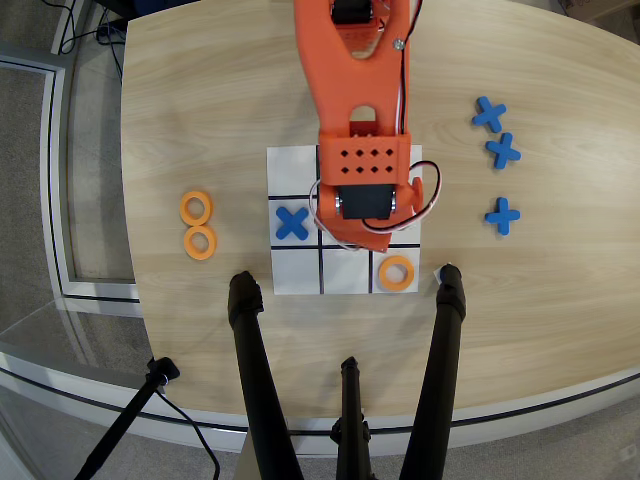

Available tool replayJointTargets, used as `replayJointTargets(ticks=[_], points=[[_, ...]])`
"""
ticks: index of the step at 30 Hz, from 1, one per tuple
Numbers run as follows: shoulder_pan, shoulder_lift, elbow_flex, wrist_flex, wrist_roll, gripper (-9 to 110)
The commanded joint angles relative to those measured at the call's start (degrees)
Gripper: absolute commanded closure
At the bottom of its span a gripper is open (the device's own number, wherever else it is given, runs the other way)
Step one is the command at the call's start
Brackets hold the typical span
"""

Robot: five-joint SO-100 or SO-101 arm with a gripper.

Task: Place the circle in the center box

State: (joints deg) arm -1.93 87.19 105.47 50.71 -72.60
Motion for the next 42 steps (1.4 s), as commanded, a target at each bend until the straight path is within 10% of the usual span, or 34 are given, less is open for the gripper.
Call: replayJointTargets(ticks=[1,8,24,42], points=[[0.7,5.6,-5.6,4.8,-0.1,88],[3.9,21.3,-4.4,12.5,-1.1,88],[5.7,94.8,66.6,11.8,-15.2,88],[13.4,105.1,78.0,23.9,-15.0,102]])
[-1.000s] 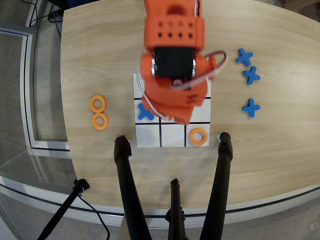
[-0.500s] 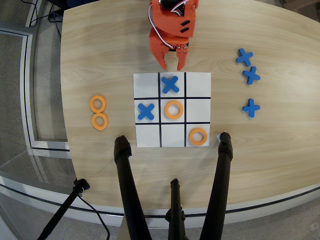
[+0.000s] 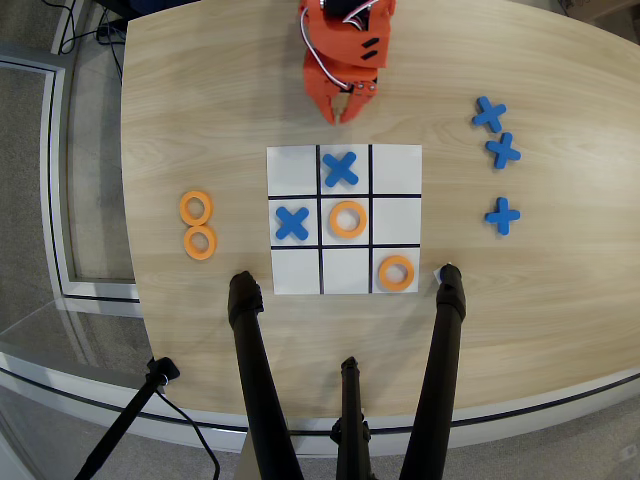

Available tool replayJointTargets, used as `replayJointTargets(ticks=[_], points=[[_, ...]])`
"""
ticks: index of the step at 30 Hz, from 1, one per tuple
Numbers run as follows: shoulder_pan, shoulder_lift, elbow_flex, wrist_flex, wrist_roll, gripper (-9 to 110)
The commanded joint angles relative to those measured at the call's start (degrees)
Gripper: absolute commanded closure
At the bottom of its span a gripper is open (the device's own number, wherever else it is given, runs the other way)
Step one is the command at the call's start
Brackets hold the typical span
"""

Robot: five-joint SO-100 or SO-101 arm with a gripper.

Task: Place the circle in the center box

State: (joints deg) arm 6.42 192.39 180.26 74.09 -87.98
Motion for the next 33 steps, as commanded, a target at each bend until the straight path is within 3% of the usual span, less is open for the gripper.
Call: replayJointTargets(ticks=[1,19,22,33], points=[[8.3,-0.1,3.3,0.6,0.4,102],[81.4,2.0,3.3,0.2,-1.3,101],[84.7,2.1,3.3,0.2,-1.3,101],[82.0,2.0,3.3,0.3,-1.2,101]])
